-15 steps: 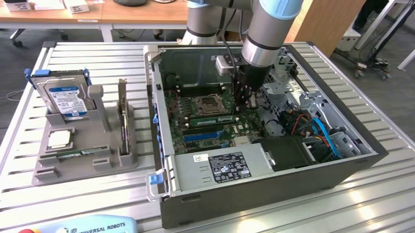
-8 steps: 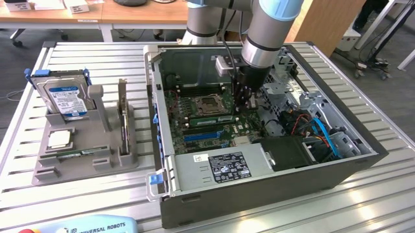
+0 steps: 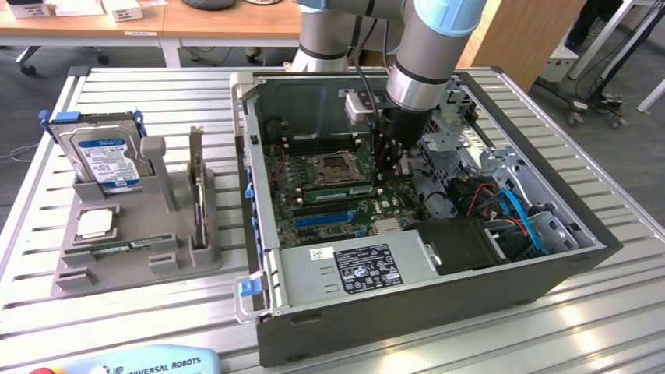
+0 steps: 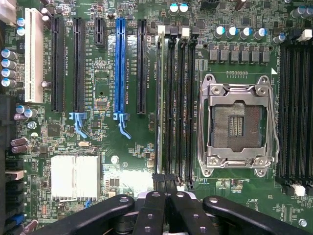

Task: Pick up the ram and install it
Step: 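Press down the ram until it locks into place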

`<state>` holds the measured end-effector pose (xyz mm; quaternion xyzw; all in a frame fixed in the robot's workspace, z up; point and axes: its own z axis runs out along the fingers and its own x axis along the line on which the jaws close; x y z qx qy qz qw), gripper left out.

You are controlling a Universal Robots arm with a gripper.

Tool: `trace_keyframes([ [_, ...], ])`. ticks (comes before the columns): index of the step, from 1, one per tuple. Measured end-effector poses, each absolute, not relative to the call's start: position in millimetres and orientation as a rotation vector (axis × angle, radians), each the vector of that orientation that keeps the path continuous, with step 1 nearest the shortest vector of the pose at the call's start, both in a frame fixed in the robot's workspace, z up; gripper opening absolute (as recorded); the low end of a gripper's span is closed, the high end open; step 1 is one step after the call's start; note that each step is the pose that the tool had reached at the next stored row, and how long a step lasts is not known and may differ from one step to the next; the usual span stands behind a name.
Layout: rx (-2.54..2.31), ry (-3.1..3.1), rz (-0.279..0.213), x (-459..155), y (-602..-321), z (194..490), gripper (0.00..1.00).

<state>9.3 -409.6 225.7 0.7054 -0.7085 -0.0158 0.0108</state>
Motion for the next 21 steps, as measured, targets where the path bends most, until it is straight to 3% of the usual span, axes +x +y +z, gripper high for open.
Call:
trace_keyframes([
  [21, 2.201, -2.211, -0.050, 9.3, -409.6, 223.3, 0.10],
])
